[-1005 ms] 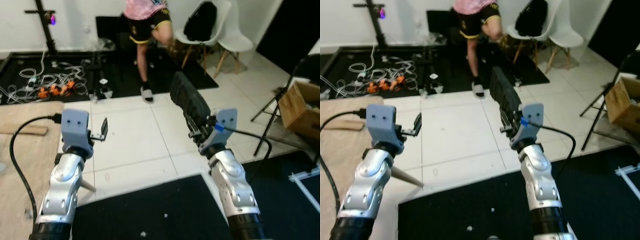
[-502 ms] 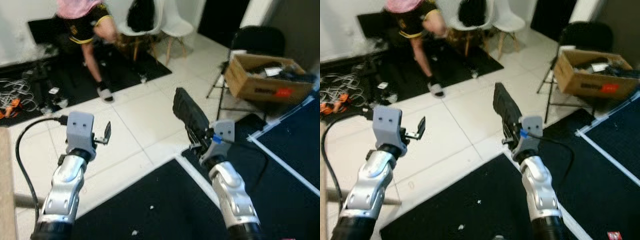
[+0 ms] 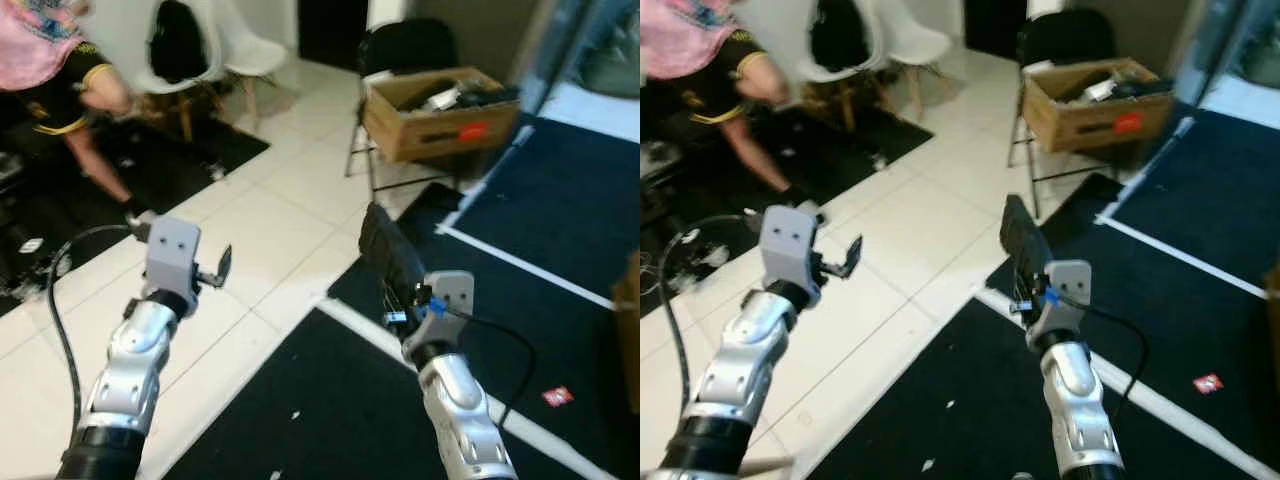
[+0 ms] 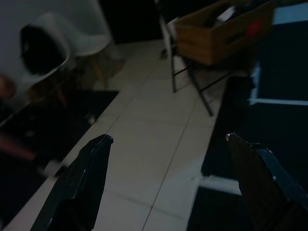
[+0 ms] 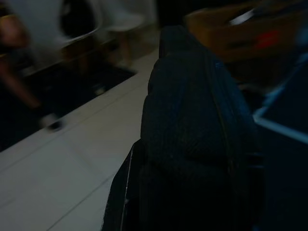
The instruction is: Picking trash to rubbish bin
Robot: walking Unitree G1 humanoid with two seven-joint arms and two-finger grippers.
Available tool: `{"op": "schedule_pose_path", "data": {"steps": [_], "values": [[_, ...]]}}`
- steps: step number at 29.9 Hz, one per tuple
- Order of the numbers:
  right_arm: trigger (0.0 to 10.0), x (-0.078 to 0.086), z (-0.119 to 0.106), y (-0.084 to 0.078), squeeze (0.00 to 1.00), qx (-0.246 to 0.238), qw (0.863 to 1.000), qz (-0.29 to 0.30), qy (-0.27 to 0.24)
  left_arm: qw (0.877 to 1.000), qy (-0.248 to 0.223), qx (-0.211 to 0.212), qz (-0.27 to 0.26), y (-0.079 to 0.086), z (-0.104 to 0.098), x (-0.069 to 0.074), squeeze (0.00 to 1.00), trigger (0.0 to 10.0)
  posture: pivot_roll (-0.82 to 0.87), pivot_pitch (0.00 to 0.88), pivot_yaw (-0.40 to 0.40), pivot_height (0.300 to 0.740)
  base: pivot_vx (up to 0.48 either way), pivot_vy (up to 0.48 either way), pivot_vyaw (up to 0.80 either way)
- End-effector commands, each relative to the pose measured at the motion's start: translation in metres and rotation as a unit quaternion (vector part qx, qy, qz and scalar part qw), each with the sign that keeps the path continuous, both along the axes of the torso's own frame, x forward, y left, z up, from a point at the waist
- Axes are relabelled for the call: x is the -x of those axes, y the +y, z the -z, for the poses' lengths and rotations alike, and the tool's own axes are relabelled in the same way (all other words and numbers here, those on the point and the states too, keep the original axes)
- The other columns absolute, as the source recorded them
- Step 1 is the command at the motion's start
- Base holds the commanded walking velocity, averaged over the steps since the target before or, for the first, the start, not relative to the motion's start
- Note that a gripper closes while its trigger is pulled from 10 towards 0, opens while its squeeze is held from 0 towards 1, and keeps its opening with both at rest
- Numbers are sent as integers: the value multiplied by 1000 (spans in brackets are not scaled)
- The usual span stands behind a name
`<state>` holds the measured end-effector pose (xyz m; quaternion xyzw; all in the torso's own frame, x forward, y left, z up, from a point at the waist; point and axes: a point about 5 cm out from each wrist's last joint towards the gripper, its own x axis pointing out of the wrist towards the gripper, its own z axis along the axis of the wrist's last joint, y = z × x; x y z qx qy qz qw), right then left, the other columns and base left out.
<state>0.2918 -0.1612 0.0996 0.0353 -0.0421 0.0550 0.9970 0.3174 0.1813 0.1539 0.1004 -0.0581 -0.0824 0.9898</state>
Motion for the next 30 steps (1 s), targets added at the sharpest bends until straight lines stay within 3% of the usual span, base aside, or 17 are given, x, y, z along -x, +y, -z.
{"op": "schedule_pose_path", "data": {"steps": [1,5,10,18,23,30], "values": [[10000,1,-4,6,0,0,1000,-7,-16,1000,14,-6,-4,3,9,3,0,10000,16,90,121,740,0,0,-800],[10000,1,-5,6,0,1,1000,-8,-19,1000,15,-2,-5,2,10,3,0,10000,12,94,121,740,0,0,-800],[10000,1,-4,7,0,2,1000,-10,-20,999,23,40,-25,7,13,4,0,10000,10,99,114,740,0,0,-800],[10000,1,1,10,0,3,1000,-23,-10,996,42,67,-49,13,27,9,0,10000,-2,104,94,740,0,0,-800],[10000,5,17,15,0,5,998,-58,31,995,44,67,-64,15,34,15,0,10000,-1,106,60,740,0,0,0],[10000,4,20,15,0,22,996,-70,42,994,40,73,-69,15,37,20,0,10000,-8,108,39,740,0,0,0]]}}
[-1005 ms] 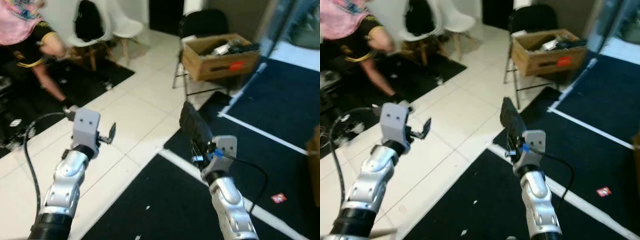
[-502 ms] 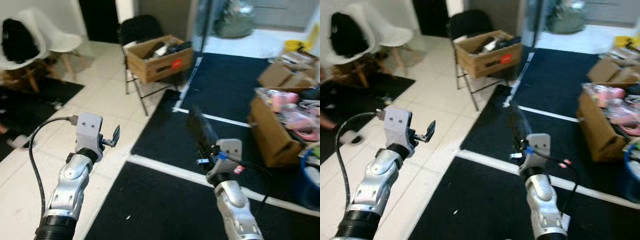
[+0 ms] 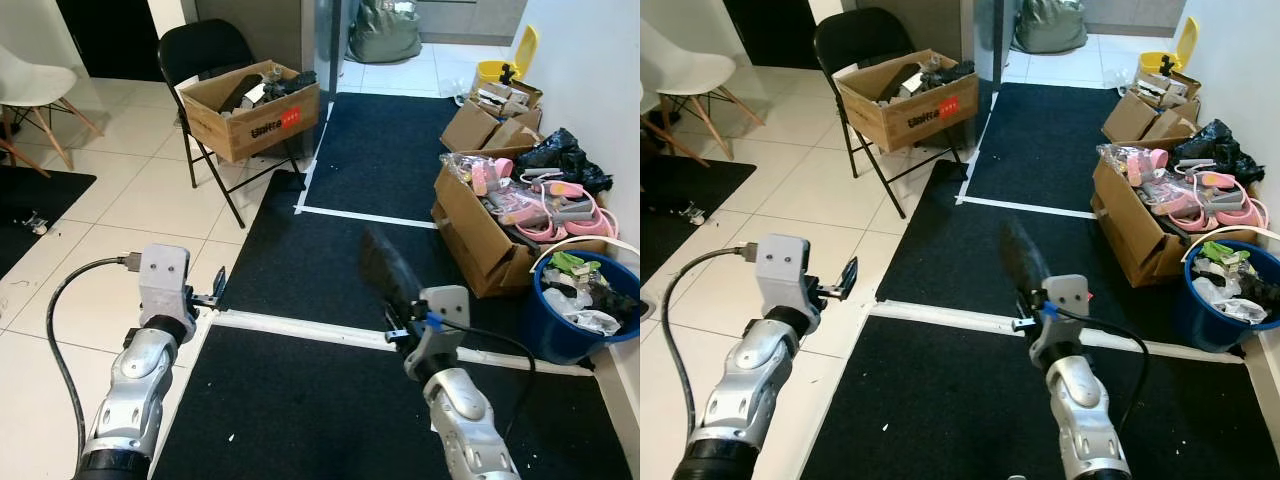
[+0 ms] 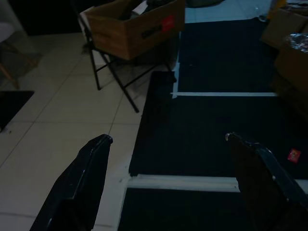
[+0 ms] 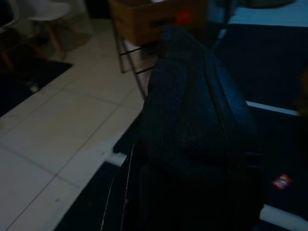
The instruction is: Picking trash to rubbish bin
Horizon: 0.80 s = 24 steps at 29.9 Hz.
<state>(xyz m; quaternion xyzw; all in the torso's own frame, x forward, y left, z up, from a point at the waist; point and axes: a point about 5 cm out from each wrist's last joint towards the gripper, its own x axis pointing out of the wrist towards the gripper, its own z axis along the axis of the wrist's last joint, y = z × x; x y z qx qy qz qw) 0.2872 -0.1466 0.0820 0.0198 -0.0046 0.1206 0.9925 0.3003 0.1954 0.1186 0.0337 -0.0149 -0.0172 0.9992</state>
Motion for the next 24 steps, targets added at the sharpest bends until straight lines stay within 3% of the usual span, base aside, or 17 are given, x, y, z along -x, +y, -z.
{"op": "schedule_pose_path", "data": {"steps": [1,7,13,24], "values": [[10000,-1,3,0,0,4,1000,-4,10,1000,-3,6,-3,0,2,3,0,10000,-8,108,38,740,0,0,0],[10000,-3,4,-2,0,21,1000,4,7,1000,-7,10,-5,-2,1,3,0,10000,-8,110,35,740,0,0,0],[10000,-2,0,-5,0,41,999,20,-18,1000,-8,12,-10,-1,1,3,0,10000,-11,111,35,740,312,0,0],[10000,0,8,-7,0,36,999,18,3,1000,-10,9,-11,0,1,3,0,10000,-12,114,36,740,363,0,0]]}}
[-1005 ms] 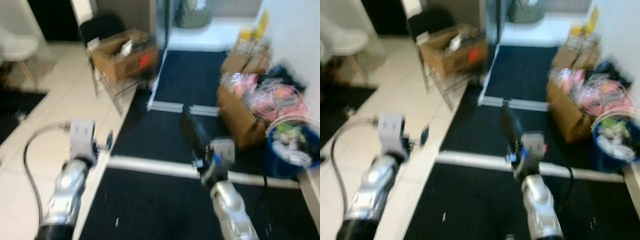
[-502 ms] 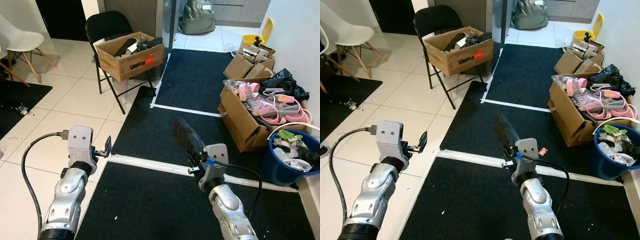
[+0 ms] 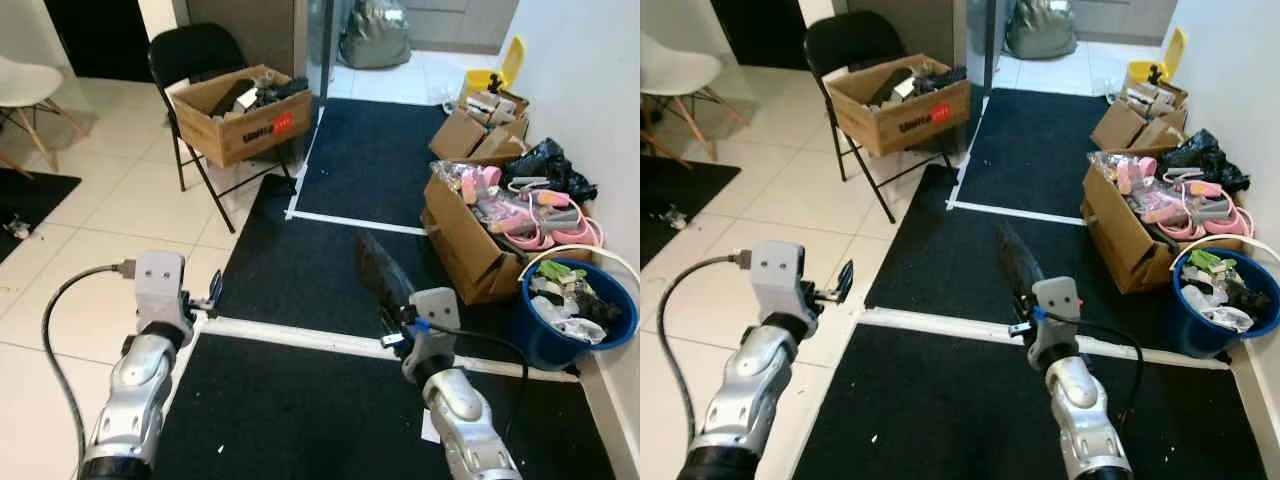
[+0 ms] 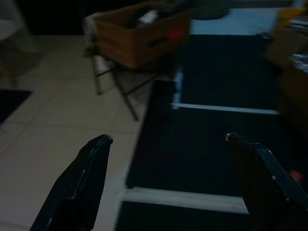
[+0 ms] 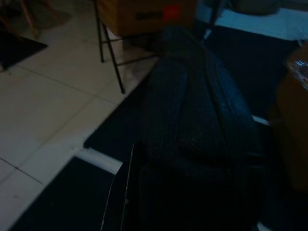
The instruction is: Picking trash to rubbish bin
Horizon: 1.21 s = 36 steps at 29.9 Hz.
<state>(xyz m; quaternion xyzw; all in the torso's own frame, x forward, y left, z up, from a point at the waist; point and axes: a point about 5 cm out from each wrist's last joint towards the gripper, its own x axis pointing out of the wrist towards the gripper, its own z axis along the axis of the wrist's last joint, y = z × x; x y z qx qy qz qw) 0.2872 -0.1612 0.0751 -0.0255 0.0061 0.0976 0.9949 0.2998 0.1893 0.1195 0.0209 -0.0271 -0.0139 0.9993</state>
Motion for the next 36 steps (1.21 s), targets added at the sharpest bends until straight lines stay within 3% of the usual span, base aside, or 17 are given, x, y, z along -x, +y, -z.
{"op": "schedule_pose_path", "data": {"steps": [1,14,36], "values": [[10000,0,1,8,0,-11,1000,-5,-3,1000,2,-4,-9,6,2,3,0,10000,-12,114,36,740,364,0,0],[10000,2,4,8,0,-13,1000,-3,1,1000,-1,-9,-6,5,-2,1,0,10000,-8,112,39,740,360,0,0],[10000,0,7,7,0,-15,1000,1,3,1000,-2,-13,-3,7,-1,2,0,10000,-6,77,33,740,353,0,-701]]}}
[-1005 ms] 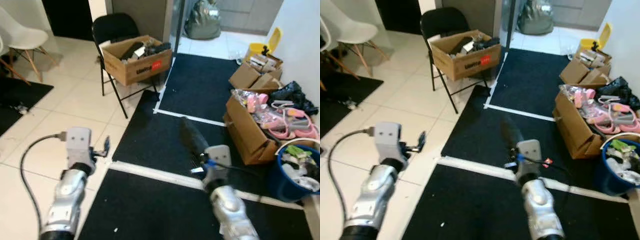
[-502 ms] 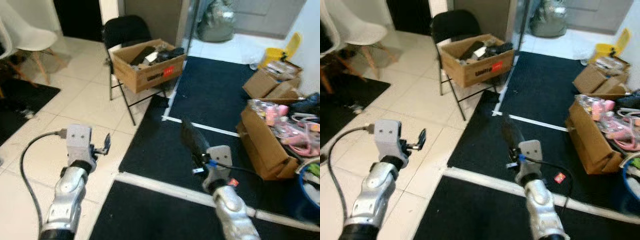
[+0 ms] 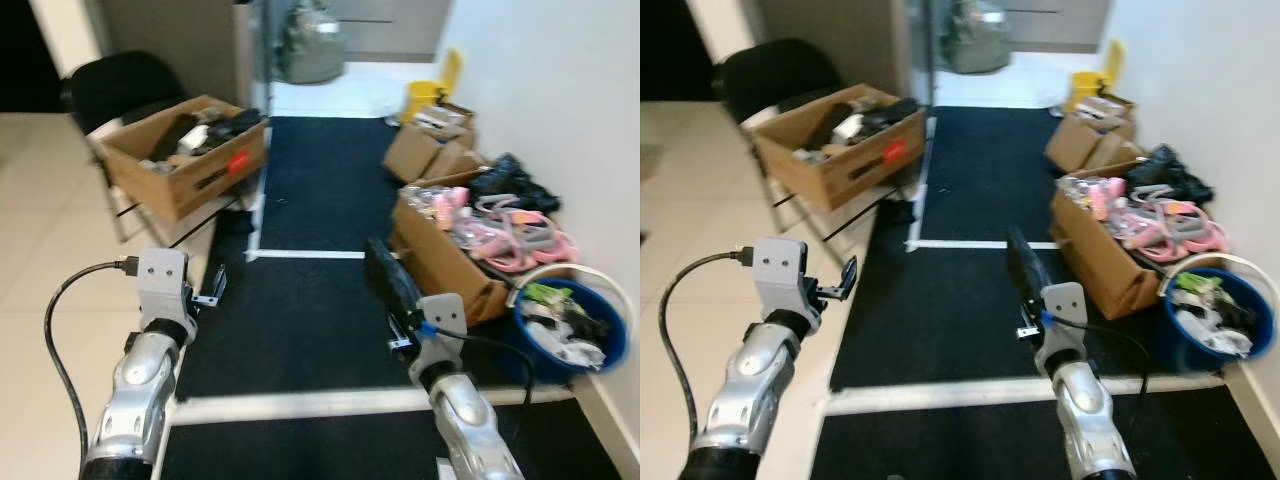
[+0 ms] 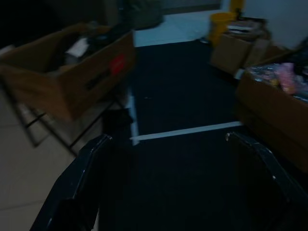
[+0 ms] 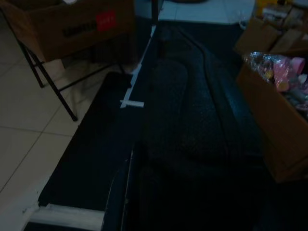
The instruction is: Picking trash to rubbish bin
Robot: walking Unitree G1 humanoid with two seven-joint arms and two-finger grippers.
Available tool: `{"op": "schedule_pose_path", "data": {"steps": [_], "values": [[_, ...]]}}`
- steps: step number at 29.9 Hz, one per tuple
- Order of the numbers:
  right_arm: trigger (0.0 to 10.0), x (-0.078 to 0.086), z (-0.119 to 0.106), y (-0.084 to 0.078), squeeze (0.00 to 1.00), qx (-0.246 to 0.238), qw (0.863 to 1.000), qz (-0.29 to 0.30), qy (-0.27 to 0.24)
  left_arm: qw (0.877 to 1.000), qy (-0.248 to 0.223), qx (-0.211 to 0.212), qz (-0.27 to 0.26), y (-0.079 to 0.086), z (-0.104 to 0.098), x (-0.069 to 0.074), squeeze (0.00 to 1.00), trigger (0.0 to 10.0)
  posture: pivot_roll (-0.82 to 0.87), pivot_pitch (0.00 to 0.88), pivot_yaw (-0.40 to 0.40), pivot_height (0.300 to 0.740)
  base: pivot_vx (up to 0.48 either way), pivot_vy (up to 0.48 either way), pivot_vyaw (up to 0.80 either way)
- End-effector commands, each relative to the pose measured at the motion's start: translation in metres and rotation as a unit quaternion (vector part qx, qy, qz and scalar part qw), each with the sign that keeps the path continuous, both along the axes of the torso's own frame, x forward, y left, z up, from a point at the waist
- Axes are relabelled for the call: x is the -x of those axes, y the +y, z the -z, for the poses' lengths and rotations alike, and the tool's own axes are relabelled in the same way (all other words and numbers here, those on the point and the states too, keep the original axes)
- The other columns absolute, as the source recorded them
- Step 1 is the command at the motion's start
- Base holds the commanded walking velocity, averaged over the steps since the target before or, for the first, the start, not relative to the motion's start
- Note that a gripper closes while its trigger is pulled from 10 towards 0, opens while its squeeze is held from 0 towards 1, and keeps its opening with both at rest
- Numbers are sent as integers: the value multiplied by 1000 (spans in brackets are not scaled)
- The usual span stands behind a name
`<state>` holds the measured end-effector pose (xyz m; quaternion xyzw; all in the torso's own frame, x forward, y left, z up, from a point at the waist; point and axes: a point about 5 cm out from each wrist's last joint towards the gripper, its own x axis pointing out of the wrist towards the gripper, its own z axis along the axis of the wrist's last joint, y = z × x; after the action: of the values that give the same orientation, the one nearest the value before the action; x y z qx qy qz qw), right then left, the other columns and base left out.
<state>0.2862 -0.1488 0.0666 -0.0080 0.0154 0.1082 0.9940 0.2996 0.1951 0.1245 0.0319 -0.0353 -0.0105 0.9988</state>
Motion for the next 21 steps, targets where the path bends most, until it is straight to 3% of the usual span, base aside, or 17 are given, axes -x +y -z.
{"op": "schedule_pose_path", "data": {"steps": [1,21], "values": [[10000,-1,-2,-5,0,1,1000,12,-8,1000,7,-3,1,1,4,2,0,10000,-6,77,33,740,352,0,0],[10000,-1,2,-7,0,11,1000,20,-3,1000,8,-6,3,1,4,2,0,10000,-2,81,34,740,347,0,0]]}}
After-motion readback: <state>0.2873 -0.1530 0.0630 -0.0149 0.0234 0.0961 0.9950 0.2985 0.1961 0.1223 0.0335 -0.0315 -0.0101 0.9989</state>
